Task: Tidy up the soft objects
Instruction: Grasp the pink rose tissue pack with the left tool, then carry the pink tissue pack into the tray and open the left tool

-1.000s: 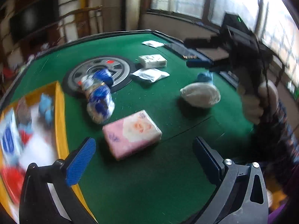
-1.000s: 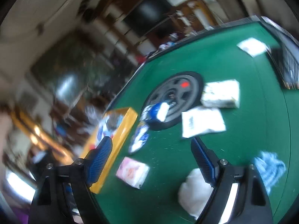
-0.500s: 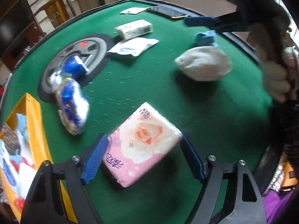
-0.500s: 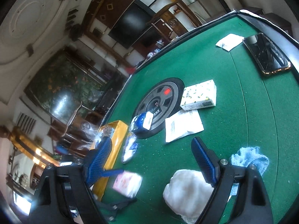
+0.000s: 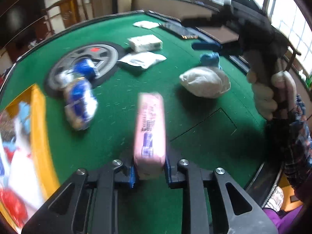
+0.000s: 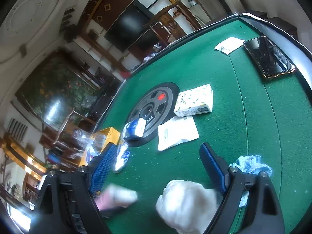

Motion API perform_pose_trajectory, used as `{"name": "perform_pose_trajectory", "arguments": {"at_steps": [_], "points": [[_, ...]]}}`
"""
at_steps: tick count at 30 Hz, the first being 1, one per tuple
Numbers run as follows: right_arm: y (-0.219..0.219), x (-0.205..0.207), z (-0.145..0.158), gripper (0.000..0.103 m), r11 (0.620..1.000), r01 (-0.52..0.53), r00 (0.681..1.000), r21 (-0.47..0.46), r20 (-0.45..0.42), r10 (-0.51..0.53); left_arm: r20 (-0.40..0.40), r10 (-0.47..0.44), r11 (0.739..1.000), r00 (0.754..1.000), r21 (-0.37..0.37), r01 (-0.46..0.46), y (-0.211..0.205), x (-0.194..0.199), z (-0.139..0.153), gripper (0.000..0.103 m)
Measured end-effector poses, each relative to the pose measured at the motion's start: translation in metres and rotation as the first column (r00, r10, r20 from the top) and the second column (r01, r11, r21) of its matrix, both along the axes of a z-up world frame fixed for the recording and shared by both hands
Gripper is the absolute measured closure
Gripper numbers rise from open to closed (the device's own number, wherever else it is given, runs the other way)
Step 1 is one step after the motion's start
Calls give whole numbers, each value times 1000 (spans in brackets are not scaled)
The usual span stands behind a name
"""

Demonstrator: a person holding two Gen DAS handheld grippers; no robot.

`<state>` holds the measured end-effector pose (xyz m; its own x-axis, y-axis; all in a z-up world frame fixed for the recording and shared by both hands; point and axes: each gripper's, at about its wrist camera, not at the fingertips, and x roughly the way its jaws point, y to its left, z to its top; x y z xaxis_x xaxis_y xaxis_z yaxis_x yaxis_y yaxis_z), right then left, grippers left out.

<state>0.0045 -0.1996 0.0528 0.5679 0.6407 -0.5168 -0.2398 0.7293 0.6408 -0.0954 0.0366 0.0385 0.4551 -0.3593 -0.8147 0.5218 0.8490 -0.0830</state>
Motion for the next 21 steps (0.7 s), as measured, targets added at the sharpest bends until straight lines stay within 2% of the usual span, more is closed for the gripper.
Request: {"name": "perform_pose_trajectory", "arguments": {"at_steps": [5,11,14,17,21], "points": [[6,-2,1,20,999,-1,1000,-54,12,1,5,126,978,992,-171,-123,60,-18,16,84],[16,-3,-1,20,992,0,1000,-124,17,2,35,283,916,958,-306,-260,143,-52,42,84],[22,-5,3,20,983,32,999,-180,23,-29,53,373,893,926,-290,-343,181,-70,49,83],[34,-8,11,20,982,13,1000,-188,15,-11,54,448,872,892,-249,-423,209,-81,42,83],[65,-13,22,20,978,-40,999,-205,8,42,-11,484,847,875,-247,-471,233,-86,23,83]]}}
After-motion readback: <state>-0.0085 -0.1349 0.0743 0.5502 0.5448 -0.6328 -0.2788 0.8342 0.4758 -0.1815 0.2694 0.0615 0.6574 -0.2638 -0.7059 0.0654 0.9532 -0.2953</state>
